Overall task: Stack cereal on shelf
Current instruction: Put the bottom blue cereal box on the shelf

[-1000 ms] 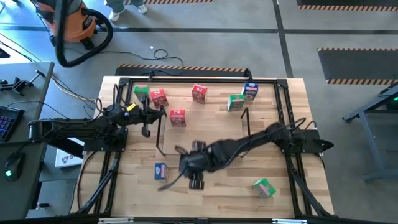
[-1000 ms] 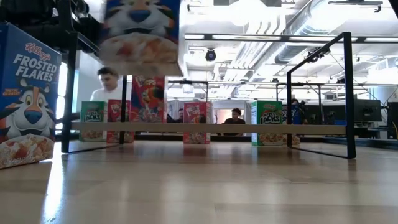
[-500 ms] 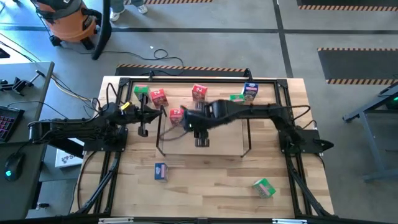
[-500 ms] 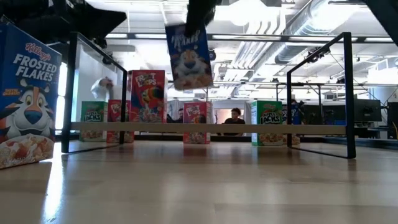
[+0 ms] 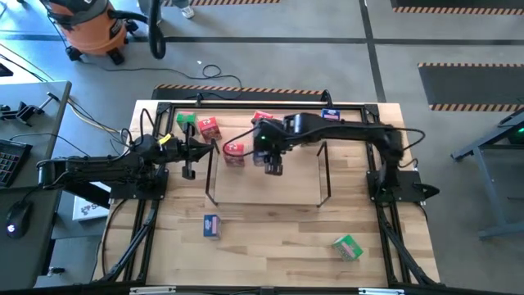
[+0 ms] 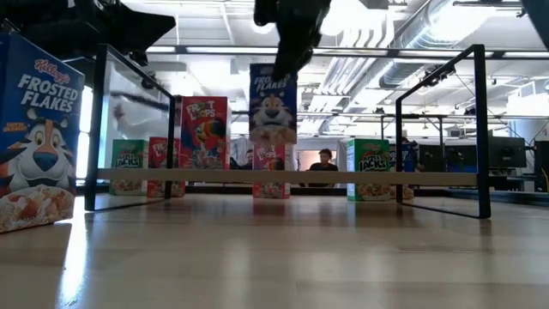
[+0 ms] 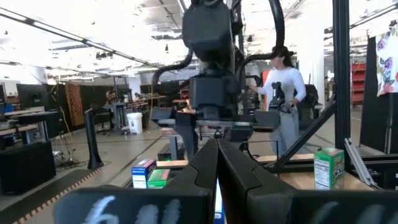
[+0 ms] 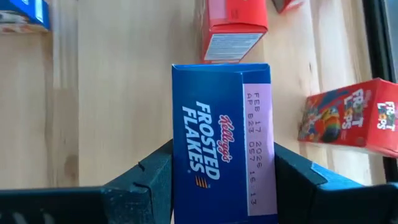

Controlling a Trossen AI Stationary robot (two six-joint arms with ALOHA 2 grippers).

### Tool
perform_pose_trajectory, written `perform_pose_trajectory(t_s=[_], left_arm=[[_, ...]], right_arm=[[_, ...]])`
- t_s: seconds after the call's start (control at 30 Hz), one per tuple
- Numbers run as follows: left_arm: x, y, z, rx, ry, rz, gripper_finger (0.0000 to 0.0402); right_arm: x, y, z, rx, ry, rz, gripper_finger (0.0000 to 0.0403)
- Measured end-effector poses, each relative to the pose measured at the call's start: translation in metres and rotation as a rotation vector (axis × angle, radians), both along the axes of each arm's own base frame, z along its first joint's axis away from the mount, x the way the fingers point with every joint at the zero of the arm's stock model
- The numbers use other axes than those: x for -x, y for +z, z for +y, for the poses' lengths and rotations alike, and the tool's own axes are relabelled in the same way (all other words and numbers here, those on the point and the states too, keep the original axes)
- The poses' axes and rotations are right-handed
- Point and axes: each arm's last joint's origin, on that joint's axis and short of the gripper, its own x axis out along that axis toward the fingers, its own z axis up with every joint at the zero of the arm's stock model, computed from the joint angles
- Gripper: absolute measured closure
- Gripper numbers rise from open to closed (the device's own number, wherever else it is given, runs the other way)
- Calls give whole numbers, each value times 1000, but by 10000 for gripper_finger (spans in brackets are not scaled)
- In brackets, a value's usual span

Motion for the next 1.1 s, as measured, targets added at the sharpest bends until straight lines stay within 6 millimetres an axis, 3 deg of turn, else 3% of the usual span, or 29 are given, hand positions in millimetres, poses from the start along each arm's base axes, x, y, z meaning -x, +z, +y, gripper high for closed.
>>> perform_pose_trajectory(t_s=[0.3,0.43,1.1], left_arm=[[1,0,5,4,57,-4,401],[2,0,7,4,71,-4,401],[2,-1,8,9,83,9,401]], right_arm=[[17,-34,-30,-93,4,-45,215],[17,-34,-36,-107,18,-69,215],[14,-48,-37,-110,23,-101,215]])
